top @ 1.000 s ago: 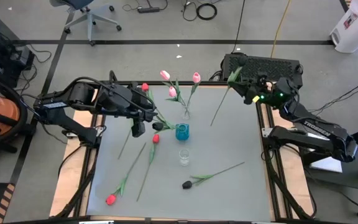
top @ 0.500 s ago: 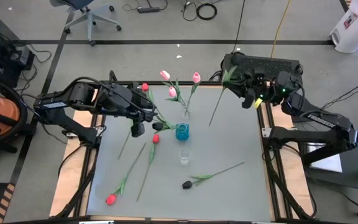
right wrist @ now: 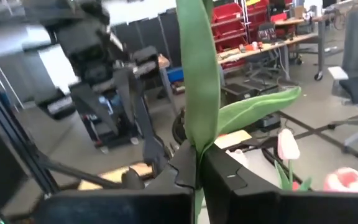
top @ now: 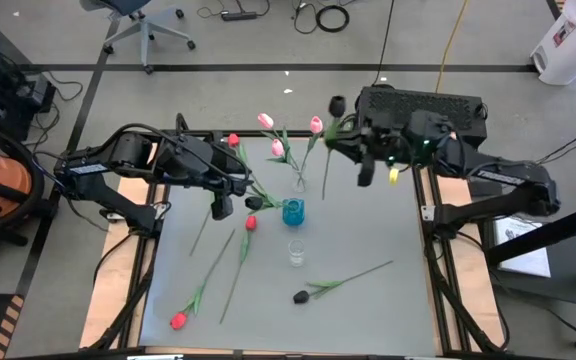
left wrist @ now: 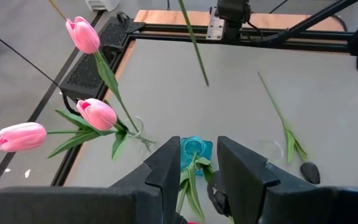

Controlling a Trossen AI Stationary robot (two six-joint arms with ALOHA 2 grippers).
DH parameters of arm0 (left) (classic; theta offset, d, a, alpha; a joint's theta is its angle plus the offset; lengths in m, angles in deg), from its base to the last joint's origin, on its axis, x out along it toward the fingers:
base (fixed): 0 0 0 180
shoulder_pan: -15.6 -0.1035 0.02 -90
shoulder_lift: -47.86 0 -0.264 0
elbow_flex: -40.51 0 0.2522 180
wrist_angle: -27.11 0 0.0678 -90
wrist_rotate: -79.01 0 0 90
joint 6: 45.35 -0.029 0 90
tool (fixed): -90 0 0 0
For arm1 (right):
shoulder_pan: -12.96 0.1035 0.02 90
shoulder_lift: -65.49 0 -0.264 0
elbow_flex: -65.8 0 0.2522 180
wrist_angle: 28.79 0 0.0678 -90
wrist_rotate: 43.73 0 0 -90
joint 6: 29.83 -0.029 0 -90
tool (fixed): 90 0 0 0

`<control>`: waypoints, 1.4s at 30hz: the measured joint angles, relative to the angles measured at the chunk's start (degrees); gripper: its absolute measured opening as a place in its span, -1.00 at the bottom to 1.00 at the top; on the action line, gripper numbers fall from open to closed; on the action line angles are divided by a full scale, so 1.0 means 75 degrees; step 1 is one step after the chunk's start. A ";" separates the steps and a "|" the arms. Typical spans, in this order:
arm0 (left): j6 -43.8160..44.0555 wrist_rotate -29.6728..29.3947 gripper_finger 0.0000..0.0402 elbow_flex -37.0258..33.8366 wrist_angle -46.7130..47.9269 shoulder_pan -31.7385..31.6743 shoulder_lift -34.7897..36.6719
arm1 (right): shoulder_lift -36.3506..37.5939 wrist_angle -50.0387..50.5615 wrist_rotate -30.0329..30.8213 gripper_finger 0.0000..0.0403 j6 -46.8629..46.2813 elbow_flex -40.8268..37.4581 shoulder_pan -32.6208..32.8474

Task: Sort flowers into vase by color
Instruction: Put the top black tulip into the blue vase

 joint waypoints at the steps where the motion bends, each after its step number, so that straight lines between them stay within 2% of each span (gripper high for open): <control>1: 0.0000 -0.0037 -0.43 0.0000 -0.0003 0.0000 0.0000 | -0.0154 0.0009 0.0097 -0.98 0.0183 0.0079 0.0099; 6: -0.0003 -0.0089 -0.43 0.0000 -0.0002 0.0000 0.0000 | -0.0779 -0.0061 0.0272 -0.98 0.1096 0.0261 0.0468; 10: 0.0004 -0.0090 -0.43 0.0001 0.0000 0.0000 0.0000 | -0.1132 -0.0190 0.0271 -0.98 0.1368 0.0296 0.0604; 18: 0.0006 -0.0089 -0.43 0.0001 0.0000 0.0000 0.0000 | -0.1611 -0.1566 0.0245 -0.98 0.1395 0.0307 0.0670; 30: 0.0018 -0.0089 -0.43 0.0000 0.0003 0.0000 0.0000 | -0.2115 -0.1664 0.0255 -0.98 0.1459 0.0307 0.0667; 42: 0.0023 -0.0089 -0.43 0.0000 0.0012 0.0000 0.0000 | -0.2388 -0.1561 0.0274 -0.98 0.0924 0.0305 0.0667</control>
